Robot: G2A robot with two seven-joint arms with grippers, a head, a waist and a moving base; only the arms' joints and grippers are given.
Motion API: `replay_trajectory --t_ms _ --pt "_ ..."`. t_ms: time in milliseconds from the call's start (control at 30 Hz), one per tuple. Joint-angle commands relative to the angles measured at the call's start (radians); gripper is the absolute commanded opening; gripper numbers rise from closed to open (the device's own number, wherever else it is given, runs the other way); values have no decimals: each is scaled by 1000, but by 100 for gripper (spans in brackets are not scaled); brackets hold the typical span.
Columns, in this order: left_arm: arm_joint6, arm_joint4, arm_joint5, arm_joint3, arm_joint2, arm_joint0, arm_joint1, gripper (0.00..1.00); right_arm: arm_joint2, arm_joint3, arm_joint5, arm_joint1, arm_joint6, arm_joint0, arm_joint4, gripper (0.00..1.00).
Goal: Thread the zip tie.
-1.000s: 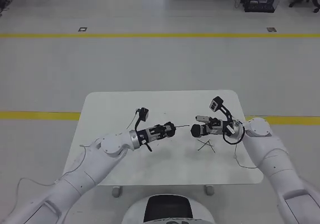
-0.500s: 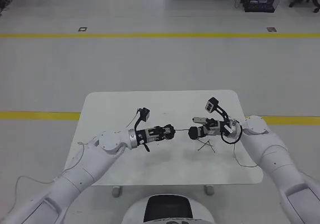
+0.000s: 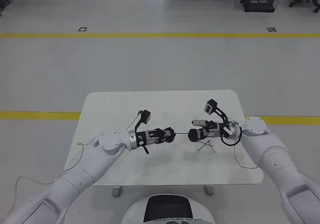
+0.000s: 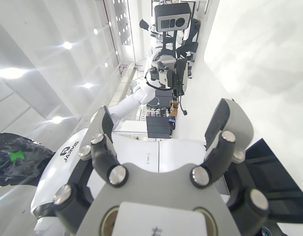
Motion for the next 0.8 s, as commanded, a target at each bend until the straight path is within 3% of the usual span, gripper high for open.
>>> replay_trajectory --t_ms 0,67,100,267,500,767 --pt "-3 -3 1 -1 -2 2 0 0 -7 5 0 3 0 4 3 92" --pt "-11 -11 2 0 -4 5 0 0 -15 14 0 4 0 10 5 56" --pt "-14 -13 1 2 -5 5 0 0 -18 18 0 5 0 12 6 49" --pt "-36 -36 -1 21 -5 4 -3 0 -36 31 0 3 0 14 16 36" --pt "-53 -65 -6 49 1 -3 -12 0 -52 39 0 0 0 19 16 35" --pt "-58 -89 -4 72 3 -9 -20 0 -62 47 0 -5 0 25 14 20"
